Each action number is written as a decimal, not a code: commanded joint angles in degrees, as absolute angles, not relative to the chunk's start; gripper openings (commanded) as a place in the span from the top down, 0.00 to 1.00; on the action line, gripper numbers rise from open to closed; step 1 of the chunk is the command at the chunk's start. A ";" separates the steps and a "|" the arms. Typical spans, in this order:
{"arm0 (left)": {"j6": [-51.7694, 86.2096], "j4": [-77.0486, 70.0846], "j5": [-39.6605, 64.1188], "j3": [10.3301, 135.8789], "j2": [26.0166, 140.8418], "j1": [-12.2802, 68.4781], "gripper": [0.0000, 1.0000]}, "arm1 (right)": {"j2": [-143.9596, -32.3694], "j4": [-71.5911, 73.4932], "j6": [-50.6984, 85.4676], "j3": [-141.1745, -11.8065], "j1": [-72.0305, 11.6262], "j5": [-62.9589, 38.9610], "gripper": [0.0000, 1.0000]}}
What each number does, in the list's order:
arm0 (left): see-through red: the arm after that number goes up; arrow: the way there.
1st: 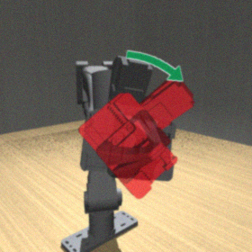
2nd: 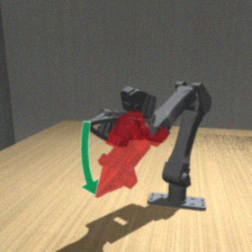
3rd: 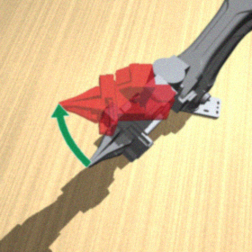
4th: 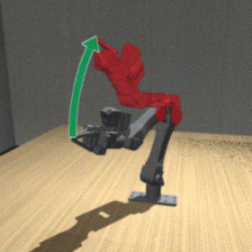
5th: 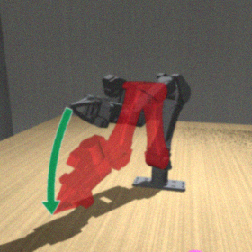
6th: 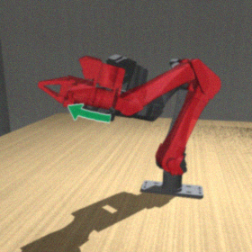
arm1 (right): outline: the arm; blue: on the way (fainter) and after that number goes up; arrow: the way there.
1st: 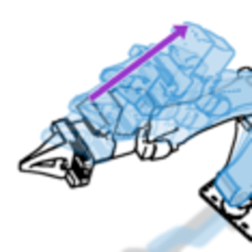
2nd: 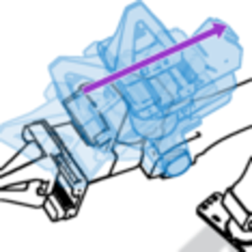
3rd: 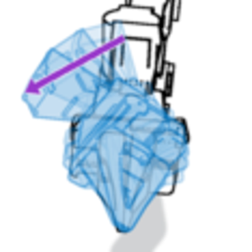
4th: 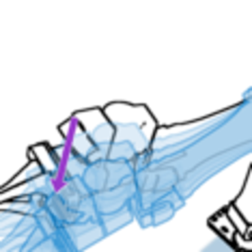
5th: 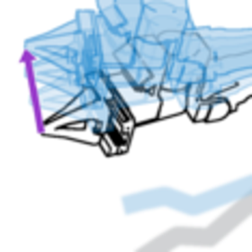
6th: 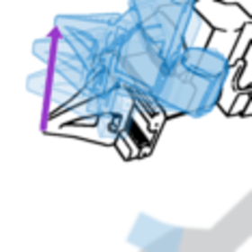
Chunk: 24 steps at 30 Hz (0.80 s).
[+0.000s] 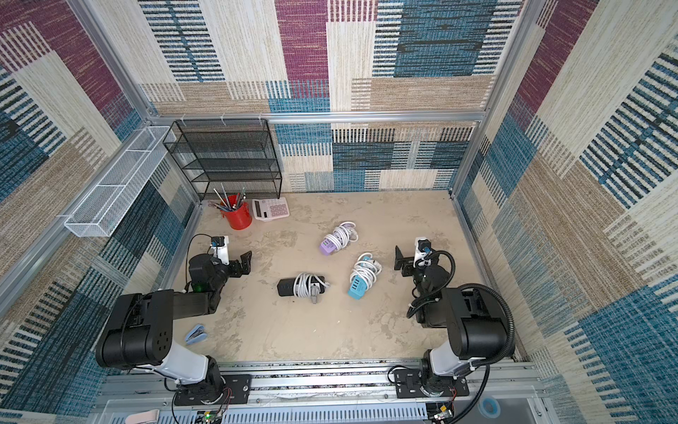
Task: Unwrap the cord wrapped around the power strip
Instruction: Pick up the power strip from the center of the board.
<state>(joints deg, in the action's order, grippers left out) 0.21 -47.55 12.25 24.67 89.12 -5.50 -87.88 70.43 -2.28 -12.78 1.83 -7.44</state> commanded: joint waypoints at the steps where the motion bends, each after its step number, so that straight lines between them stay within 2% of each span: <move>1: 1.36 -45.62 6.78 25.38 88.26 -5.19 0.00 | -87.65 71.45 -1.84 -13.09 1.67 -5.91 0.02; 3: 2.88 -41.05 3.02 26.89 86.25 -5.10 0.01 | -86.83 69.62 -1.62 -13.81 1.69 -5.01 0.02; 8: 8.50 -17.21 -8.86 36.83 78.10 -3.99 0.01 | -79.87 43.90 2.54 -26.46 1.53 1.67 0.01; 10: 14.06 -9.04 -9.24 40.72 74.90 -3.42 0.01 | -77.66 37.30 7.62 -30.72 1.50 2.92 0.02; 13: 20.30 -3.04 -7.07 45.93 72.08 -0.07 0.01 | -74.36 31.17 9.59 -35.42 0.74 -3.14 0.02; 15: 26.03 -3.81 0.07 46.11 68.89 1.35 0.01 | -72.02 27.17 8.64 -37.92 -1.19 -5.32 0.02; 17: 35.90 -13.23 10.88 41.00 66.00 1.37 0.00 | -69.65 25.36 8.70 -38.66 -2.99 -9.06 0.02; 18: 39.18 -23.59 16.03 36.87 66.06 1.29 0.00 | -68.83 24.17 8.63 -38.87 -3.94 -11.62 0.02; 19: 40.29 -27.52 18.51 34.55 66.71 1.08 0.00 | -68.19 22.41 8.57 -39.46 -5.10 -13.54 0.02; 21: 33.53 -10.12 16.83 41.09 67.63 2.30 0.01 | -67.44 17.75 7.39 -40.88 -8.38 -12.63 0.02; 22: 26.33 0.08 12.97 46.05 68.43 4.98 0.01 | -67.22 15.14 6.78 -41.76 -10.23 -11.06 0.02; 24: 20.69 9.24 4.03 51.18 70.19 11.47 0.01 | -67.68 11.32 6.61 -43.17 -12.65 -9.32 0.02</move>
